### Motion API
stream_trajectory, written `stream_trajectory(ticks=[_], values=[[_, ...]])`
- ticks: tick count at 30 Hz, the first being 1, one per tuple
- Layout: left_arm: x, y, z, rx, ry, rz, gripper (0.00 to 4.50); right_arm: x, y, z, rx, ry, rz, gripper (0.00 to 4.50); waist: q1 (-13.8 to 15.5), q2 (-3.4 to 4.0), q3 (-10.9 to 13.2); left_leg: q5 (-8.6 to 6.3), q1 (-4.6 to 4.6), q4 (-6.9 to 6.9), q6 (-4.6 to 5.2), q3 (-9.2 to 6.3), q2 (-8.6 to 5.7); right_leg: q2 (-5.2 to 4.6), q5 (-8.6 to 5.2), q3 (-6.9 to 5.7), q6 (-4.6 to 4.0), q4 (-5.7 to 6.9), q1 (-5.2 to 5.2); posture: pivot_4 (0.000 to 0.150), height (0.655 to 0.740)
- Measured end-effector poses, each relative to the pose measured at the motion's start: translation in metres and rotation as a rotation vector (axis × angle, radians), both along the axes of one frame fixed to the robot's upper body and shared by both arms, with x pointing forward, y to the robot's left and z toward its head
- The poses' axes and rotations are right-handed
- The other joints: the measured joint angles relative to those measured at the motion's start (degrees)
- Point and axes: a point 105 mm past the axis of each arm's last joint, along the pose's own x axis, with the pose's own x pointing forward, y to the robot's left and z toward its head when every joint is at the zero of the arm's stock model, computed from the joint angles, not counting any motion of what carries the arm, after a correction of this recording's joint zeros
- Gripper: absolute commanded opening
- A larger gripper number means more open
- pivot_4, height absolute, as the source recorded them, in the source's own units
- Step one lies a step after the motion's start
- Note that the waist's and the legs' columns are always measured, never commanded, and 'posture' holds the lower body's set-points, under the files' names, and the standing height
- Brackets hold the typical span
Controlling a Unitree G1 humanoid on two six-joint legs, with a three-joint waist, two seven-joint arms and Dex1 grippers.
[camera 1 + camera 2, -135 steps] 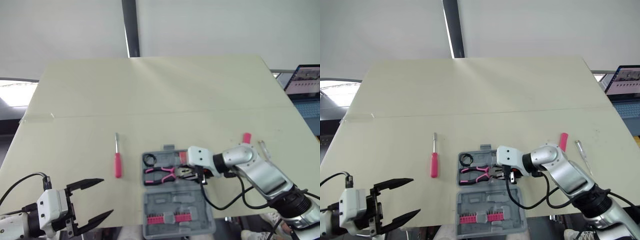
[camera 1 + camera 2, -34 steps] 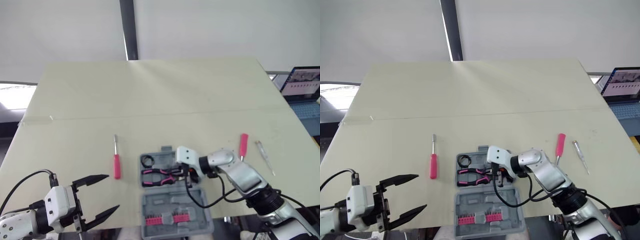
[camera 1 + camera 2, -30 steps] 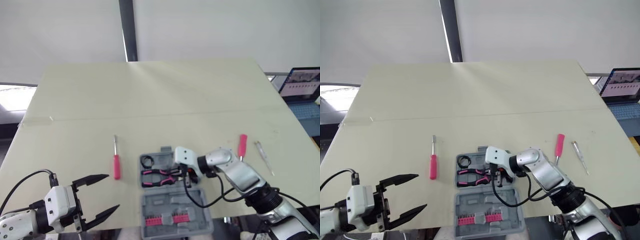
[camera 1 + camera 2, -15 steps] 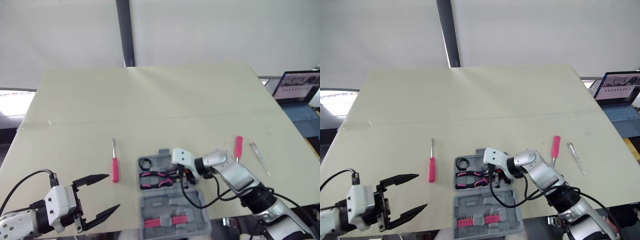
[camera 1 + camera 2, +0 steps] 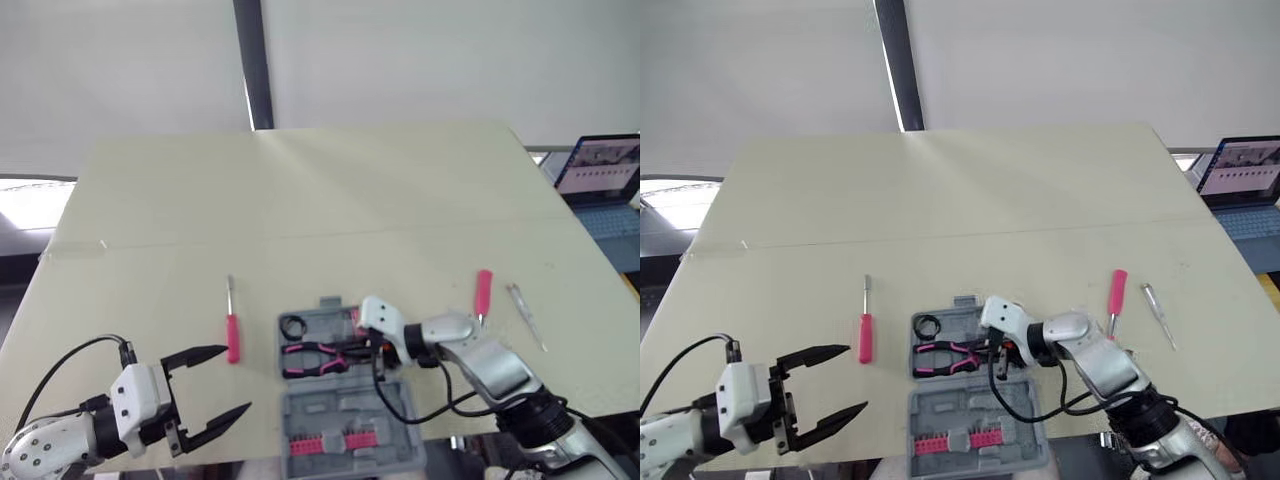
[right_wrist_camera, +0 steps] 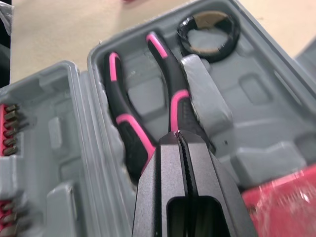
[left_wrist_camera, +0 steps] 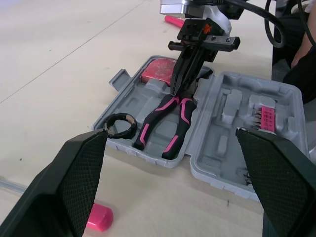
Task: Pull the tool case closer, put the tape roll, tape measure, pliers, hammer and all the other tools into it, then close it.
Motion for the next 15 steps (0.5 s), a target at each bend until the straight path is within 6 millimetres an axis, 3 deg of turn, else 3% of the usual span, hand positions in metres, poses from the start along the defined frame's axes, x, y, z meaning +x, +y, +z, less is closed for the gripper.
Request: stream_trajectory(ticks=[3, 8, 12, 15], values=[[0.001, 0.002, -0.005, -0.006, 0.02, 0.004, 4.5, -0.006, 0.001, 0.007, 0.027, 0.007, 0.002, 0.04, -0.16, 0.02, 0.23, -0.05, -0.06, 0.0, -0.09, 0.08, 0.11, 0.11, -0.01, 0.06, -0.03, 0.01, -0.14, 0.15, 0.7373], [0.004, 0.001, -0.006, -0.011, 0.02, -0.002, 4.5, -0.012, -0.002, 0.034, 0.092, -0.032, -0.002, 0.04, -0.13, 0.04, 0.45, -0.06, -0.32, 0.0, -0.1, 0.26, 0.15, 0.13, -0.02, 0.2, -0.03, 0.15, -0.56, 0.15, 0.7373], [0.005, 0.006, -0.012, -0.005, 0.045, 0.031, 4.5, -0.017, -0.04, 0.048, 0.07, -0.049, -0.093, 0.04, 0.79, -0.2, 0.62, -0.06, -0.37, 0.01, -0.1, 0.28, 0.14, 0.13, -0.01, 0.2, -0.03, 0.08, -0.56, 0.15, 0.7373], [0.003, 0.009, -0.016, -0.004, 0.068, 0.066, 4.5, -0.03, -0.069, 0.045, 0.039, 0.017, -0.161, 0.87, 1.21, -0.26, 0.66, -0.06, -0.33, 0.01, -0.1, 0.37, 0.18, 0.15, -0.02, 0.26, -0.03, 0.09, -0.56, 0.15, 0.7373]])
